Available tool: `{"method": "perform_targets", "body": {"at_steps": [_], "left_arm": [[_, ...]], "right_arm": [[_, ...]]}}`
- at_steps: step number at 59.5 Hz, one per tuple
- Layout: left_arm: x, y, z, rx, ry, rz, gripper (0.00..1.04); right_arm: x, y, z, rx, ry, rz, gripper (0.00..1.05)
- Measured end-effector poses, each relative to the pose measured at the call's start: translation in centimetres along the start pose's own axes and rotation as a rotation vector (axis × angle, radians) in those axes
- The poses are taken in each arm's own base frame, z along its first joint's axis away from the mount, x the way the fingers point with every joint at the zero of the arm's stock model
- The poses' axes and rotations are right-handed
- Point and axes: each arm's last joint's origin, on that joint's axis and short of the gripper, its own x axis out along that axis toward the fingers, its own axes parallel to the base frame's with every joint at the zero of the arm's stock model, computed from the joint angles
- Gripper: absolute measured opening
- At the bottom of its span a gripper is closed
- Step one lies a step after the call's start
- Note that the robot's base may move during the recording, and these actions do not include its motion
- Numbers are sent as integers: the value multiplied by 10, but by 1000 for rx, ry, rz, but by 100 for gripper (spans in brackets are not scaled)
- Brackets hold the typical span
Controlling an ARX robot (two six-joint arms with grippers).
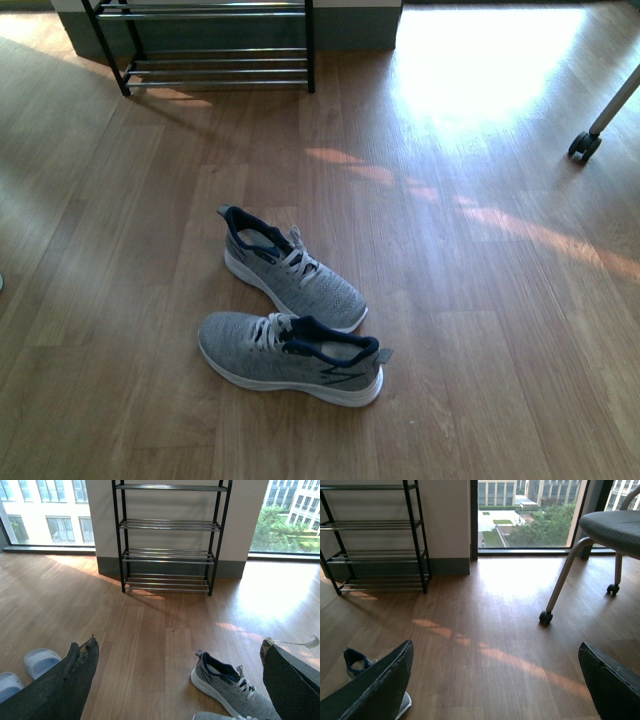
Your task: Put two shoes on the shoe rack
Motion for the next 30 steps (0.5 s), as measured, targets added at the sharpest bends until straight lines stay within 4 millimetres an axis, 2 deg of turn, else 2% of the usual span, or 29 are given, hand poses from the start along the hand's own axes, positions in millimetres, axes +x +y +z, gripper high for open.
{"method": "perform_targets", "body": {"at_steps": [15,21,26,27,30], "left_arm": [[0,0,0,-6,3,7,95],[7,-4,0,-190,234,209,95],[35,-16,-1,-465,328,258,95],[47,-19,-4,-576,356,254,95],[72,-27,-13,-723,417,248,95]], "right_arm": [[0,0,0,0,0,0,96],[0,0,0,0,0,-1,96],[0,0,0,0,0,4,96],[0,0,0,0,0,3,96],[0,0,0,0,0,3,96]]}}
